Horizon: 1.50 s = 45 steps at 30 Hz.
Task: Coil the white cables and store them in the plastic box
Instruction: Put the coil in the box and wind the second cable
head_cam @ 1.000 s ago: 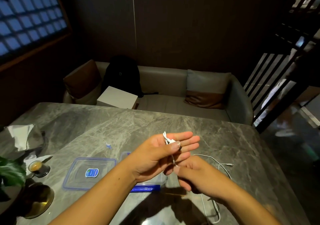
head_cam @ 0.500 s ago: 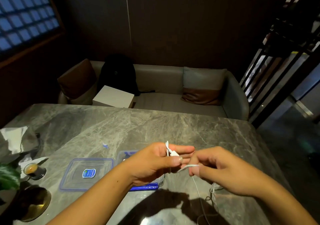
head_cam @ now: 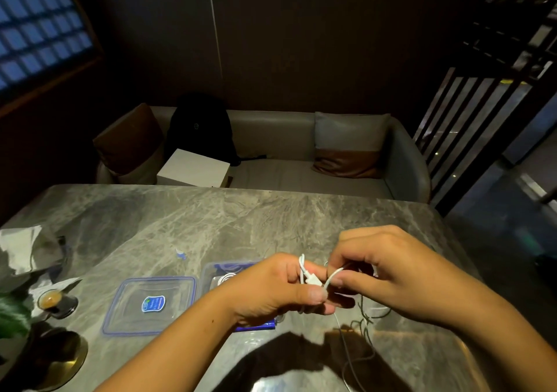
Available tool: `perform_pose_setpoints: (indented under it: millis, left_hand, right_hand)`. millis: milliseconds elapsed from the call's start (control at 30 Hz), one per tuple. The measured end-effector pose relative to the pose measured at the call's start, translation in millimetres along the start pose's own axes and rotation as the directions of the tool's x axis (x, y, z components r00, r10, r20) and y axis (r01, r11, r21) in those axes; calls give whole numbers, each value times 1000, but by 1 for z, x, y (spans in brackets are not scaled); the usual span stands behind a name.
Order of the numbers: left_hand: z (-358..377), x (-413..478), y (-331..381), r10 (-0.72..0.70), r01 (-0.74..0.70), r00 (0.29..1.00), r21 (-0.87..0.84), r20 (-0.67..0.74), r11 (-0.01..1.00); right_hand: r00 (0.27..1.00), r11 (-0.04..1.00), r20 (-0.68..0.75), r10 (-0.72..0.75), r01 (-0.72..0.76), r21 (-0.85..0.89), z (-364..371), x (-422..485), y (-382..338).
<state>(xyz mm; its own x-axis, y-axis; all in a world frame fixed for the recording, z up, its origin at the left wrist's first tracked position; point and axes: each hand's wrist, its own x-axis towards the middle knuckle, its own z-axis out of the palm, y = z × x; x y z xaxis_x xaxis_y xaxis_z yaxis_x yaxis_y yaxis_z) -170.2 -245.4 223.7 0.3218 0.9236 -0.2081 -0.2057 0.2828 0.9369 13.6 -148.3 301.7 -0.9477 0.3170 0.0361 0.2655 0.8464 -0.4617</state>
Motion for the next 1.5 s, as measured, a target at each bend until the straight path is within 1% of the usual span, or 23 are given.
perform_pose_setpoints:
  millis: [100,233,367,433,533,633,667,767,867,967,1033,1100,1200,1267,1300,1367,1400,1433,1500]
  left_hand:
    - [3,2,-1,-24,24,999,-12,34,1000]
    - [3,3,-5,-37,30,997,98,69,995]
    - [5,5,-5,-31,23,998,170,48,985]
    - [7,7,-7,-14,9,999,179,29,984]
    - [9,9,-10,23,-21,1000,95,-13,995]
    - [12,9,-9,59,-61,998,-116,-15,991]
    - [12,9,-7,70,-71,997,-143,-12,987]
    - [12,8,-2,100,-97,995,-146,8,984]
    - [9,6,-1,127,-115,989,-138,80,984]
    - [9,4,2,128,-113,968,-82,214,990]
    - [11,3,6,123,-106,951,-74,283,992]
    - [13,2,9,122,-100,942,-87,314,991]
    - [13,0,12,145,-107,936,-133,321,985]
    - [11,0,13,169,-117,934,-176,314,977]
    - [10,0,13,179,-121,935,-199,306,973]
    - [9,1,11,197,-125,939,-251,283,960]
    - [9,1,10,199,-123,943,-276,267,953]
    - [8,2,8,200,-123,947,-292,250,948]
    - [5,4,5,203,-131,953,-298,225,946]
  right_hand:
    - [998,998,-27,-60,60,5,-2,4,-4]
    - [995,996,-56,-85,86,14,1,9,-4]
    - [993,995,-82,-89,93,37,5,13,-4]
    - [992,994,-94,-89,95,53,10,16,-4]
    - [988,992,-143,-60,75,104,15,20,1]
    - [976,978,-219,6,40,205,14,18,9]
    - [974,972,-227,17,37,230,13,17,11]
    - [977,943,-206,61,12,333,12,13,18]
    - [975,862,-179,134,-26,506,11,14,28]
    - [978,803,-150,144,-26,596,16,21,37]
    - [978,761,-145,152,-22,648,21,27,41]
    - [971,685,-151,186,-18,728,30,32,45]
    - [953,572,-152,261,-26,820,51,36,49]
    - [940,539,-132,315,-63,840,64,36,48]
    - [930,485,-75,361,-118,867,71,37,47]
    - [891,255,133,435,-264,930,84,38,42]
    - [873,159,213,440,-308,938,90,38,39]
    - [864,121,214,455,-298,947,98,39,37]
    - [830,97,157,535,-245,965,113,40,30]
